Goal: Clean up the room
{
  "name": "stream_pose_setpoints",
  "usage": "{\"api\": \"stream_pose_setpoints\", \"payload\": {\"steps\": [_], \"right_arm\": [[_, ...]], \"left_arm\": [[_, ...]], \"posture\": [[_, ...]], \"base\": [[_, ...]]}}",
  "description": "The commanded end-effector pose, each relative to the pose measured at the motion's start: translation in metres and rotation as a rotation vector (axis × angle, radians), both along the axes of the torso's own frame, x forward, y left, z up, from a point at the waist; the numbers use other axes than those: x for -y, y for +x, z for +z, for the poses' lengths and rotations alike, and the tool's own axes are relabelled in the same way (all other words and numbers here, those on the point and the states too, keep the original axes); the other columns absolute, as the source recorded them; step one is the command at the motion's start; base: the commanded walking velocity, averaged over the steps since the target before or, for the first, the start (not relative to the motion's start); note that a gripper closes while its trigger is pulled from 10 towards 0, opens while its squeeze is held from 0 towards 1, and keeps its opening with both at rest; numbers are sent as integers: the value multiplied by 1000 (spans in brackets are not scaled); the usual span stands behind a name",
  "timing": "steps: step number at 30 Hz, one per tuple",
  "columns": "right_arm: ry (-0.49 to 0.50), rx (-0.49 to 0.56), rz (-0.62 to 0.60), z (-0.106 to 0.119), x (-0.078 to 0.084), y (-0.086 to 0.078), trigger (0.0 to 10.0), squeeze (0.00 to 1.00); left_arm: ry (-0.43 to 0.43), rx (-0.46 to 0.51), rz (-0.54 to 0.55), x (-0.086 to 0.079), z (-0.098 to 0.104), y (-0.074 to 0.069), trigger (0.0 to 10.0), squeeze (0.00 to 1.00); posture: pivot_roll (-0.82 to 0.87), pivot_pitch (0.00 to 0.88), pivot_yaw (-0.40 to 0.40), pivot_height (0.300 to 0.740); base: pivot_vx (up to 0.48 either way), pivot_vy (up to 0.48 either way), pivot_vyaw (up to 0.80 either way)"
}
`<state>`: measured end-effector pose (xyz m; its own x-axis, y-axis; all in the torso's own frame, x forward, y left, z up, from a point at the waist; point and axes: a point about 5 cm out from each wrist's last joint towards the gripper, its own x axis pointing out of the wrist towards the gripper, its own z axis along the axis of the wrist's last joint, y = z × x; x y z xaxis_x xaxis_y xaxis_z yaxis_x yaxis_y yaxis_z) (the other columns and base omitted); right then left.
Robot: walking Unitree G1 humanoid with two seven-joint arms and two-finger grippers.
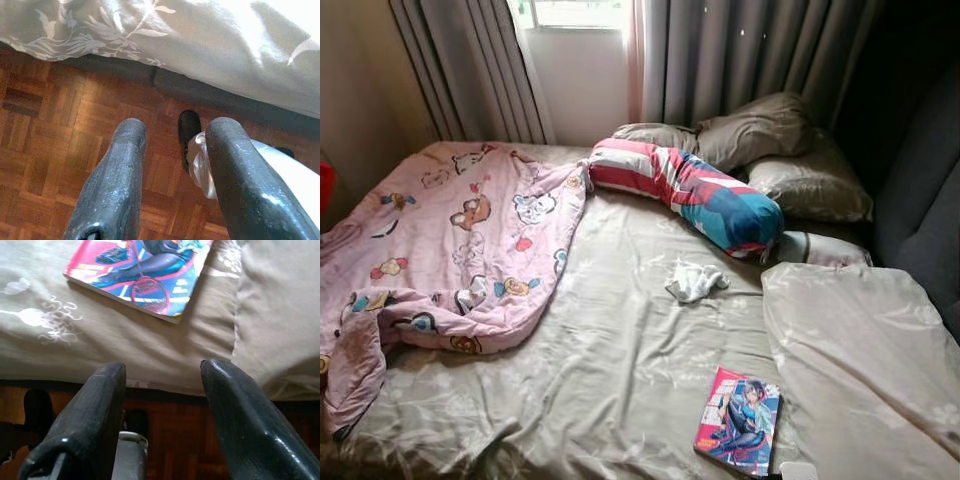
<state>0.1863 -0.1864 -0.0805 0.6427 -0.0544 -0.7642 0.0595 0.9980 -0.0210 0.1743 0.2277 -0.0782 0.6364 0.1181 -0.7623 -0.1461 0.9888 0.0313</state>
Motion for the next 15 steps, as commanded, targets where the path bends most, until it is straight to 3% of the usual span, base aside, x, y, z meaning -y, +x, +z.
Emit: {"api": "stream_pose_setpoints", "payload": {"steps": [1,15], "right_arm": [[10,-23,10,-4,-5,-6,10000,0],[24,-37,-19,-6,-3,-11,10000,0]], "left_arm": [[11,-41,22,-9,-3,-9,10000,0],[15,-44,13,-8,-4,-11,10000,0]], "posture": [[-15,47,7,740],[-16,30,10,740]], "base": [[0,382,800],[0,386,57]]}}
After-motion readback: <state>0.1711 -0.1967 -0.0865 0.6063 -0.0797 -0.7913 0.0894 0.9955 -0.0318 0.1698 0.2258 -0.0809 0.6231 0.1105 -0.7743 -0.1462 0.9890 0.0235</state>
